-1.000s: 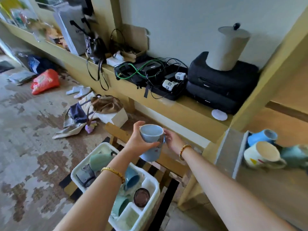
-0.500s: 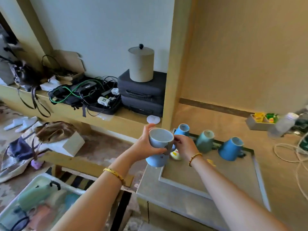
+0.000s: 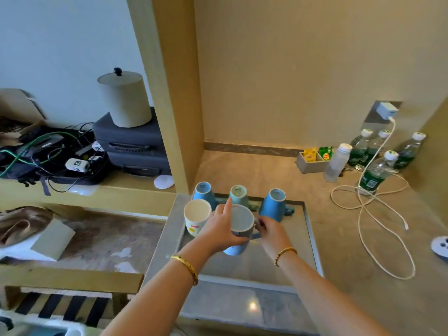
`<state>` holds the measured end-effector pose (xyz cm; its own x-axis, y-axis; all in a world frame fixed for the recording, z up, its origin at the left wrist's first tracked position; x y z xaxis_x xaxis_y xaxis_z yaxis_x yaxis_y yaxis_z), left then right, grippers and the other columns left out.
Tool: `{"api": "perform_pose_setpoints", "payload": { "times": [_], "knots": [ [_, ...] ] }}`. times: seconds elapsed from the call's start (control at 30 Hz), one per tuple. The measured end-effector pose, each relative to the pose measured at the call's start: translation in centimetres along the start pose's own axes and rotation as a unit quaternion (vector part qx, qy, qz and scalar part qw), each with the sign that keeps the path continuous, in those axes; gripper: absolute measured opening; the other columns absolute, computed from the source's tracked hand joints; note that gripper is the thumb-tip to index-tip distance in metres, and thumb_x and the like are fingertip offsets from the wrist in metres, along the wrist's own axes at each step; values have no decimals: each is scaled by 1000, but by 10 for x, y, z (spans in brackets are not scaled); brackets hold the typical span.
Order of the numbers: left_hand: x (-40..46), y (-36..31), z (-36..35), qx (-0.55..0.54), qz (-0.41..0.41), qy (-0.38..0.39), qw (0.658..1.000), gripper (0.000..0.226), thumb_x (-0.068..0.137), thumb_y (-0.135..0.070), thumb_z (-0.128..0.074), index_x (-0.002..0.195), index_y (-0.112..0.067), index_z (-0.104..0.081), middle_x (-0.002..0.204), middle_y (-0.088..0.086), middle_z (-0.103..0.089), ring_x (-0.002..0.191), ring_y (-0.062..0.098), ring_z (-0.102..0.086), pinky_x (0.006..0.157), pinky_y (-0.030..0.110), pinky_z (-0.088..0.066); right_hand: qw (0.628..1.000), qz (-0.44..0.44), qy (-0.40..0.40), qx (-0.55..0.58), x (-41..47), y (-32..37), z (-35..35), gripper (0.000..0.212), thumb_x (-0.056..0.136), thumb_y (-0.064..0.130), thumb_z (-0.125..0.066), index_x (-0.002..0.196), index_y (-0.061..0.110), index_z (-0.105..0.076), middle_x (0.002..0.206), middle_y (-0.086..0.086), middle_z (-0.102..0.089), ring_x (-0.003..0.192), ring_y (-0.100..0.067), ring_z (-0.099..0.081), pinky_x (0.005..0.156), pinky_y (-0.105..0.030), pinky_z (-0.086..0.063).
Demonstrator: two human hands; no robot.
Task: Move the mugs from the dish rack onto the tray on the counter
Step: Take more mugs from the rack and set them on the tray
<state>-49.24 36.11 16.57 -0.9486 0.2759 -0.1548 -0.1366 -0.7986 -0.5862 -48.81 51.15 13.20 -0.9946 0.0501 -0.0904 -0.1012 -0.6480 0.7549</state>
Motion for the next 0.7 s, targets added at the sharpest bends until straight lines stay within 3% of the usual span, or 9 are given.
{"api": "perform_pose_setpoints", "payload": {
  "times": [0.13,0.27,0.43,0.7],
  "knots": [
    [27,-15,-11,121,-22,23,992,115,67,-54,-72,148,-10,-3,149,10,-27,133,31,-29,110,39,-26,999,-27,-2,-33,9,-20,13,16,95,16,-44,80,19,-49,82,-2,-55,75,-18,-52,57,-23,-33],
    [52,-19,-12,183,-44,54,981,109,65,-58,-72,145,-11,-15,146,9,-33,130,32,-35,108,42,-31,997,-42,22,-63,24,-30,19,12,94,16,-44,86,13,-52,90,-10,-59,82,-25,-56,68,-26,-38],
    [69,-14,-16,219,-57,70,972,108,66,-59,-71,145,-12,-15,146,9,-33,129,31,-35,110,41,-25,994,-34,48,-93,38,-36,12,8,94,17,-46,90,12,-52,90,-10,-59,80,-23,-54,68,-26,-36],
    [72,-1,-23,211,-31,75,974,98,67,-58,-70,141,-15,-23,143,7,-37,125,30,-39,107,40,-32,992,-35,75,-95,51,-45,1,7,94,17,-48,98,15,-53,95,-4,-59,82,-15,-50,74,-24,-37]
  ]
}}
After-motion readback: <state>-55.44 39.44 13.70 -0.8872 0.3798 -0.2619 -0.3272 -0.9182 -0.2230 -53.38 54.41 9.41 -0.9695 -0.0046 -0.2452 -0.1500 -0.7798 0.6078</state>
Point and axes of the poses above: each hand's wrist, its own x-axis towards the middle knuckle, its own z-axis out of the back of the hand, y = z × x, the point moved 5 cm from there along x, towards the middle knuckle
